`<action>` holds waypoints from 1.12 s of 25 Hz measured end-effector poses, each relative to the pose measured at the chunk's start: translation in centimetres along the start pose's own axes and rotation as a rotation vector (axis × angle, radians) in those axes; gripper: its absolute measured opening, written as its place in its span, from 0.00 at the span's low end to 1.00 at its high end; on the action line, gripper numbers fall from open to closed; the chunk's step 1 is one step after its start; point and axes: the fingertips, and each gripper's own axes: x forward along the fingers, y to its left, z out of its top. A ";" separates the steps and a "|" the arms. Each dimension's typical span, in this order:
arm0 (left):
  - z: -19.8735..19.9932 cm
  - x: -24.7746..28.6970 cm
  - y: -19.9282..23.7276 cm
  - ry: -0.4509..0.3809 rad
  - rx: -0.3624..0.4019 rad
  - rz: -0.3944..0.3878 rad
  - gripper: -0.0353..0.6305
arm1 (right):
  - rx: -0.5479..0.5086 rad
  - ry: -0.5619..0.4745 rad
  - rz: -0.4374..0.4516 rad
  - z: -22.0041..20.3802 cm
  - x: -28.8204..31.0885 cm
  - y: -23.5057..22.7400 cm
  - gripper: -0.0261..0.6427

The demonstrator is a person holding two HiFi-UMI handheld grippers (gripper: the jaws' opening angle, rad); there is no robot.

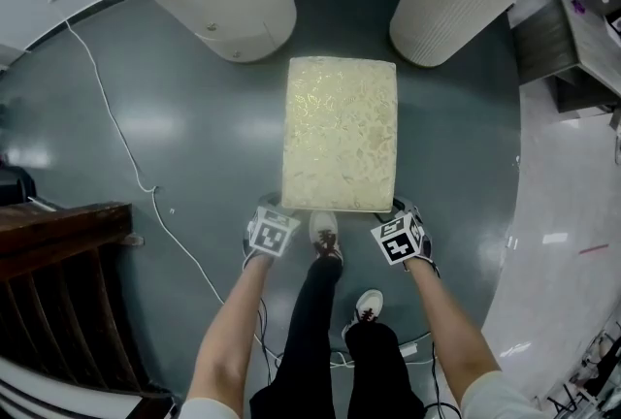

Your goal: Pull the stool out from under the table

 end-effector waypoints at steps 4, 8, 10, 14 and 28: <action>-1.3 -1.0 0.1 0.002 -0.150 0.035 0.46 | -0.090 0.045 -0.024 -0.9 -0.8 -0.6 0.40; -3.2 -3.7 -0.2 0.034 -0.241 0.049 0.47 | -0.052 0.070 -0.055 -2.4 -4.7 -2.4 0.40; -3.4 -6.1 -0.9 0.038 -0.243 0.056 0.47 | -0.034 0.073 -0.087 -3.3 -7.9 -3.8 0.40; -3.0 -12.5 -2.3 -0.004 -0.245 0.073 0.46 | 0.023 0.013 -0.135 -3.0 -16.1 -5.1 0.36; 11.3 -42.2 -10.4 -0.546 -0.120 0.193 0.08 | 0.095 -0.510 -0.263 9.4 -50.5 -6.7 0.06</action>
